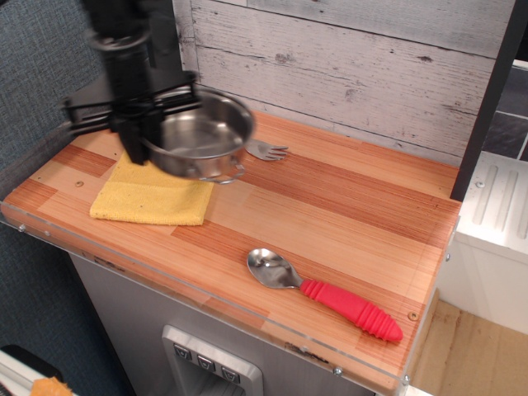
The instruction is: Place pot on top of orange towel
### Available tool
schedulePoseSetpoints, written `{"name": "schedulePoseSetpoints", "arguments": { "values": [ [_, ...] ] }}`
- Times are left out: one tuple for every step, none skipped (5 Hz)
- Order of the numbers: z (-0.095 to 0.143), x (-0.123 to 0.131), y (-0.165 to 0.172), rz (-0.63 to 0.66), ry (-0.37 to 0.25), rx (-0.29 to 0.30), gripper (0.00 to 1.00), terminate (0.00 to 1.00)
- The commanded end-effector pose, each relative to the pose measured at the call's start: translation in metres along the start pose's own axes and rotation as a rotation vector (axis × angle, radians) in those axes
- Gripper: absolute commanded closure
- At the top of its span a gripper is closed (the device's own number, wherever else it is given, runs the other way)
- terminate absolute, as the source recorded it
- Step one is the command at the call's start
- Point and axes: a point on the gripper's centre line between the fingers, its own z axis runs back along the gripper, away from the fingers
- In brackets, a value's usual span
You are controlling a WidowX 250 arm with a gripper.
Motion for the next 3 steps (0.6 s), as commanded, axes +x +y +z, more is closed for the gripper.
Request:
{"name": "schedulePoseSetpoints", "arguments": {
  "values": [
    [-0.025,0.021,0.019,0.096,-0.037,0.019,1.0,0.0],
    [-0.042,0.025,0.015,0.09,-0.023,0.048,1.0,0.0],
    [-0.05,0.023,0.015,0.079,-0.021,0.056,1.0,0.0]
  ]
}}
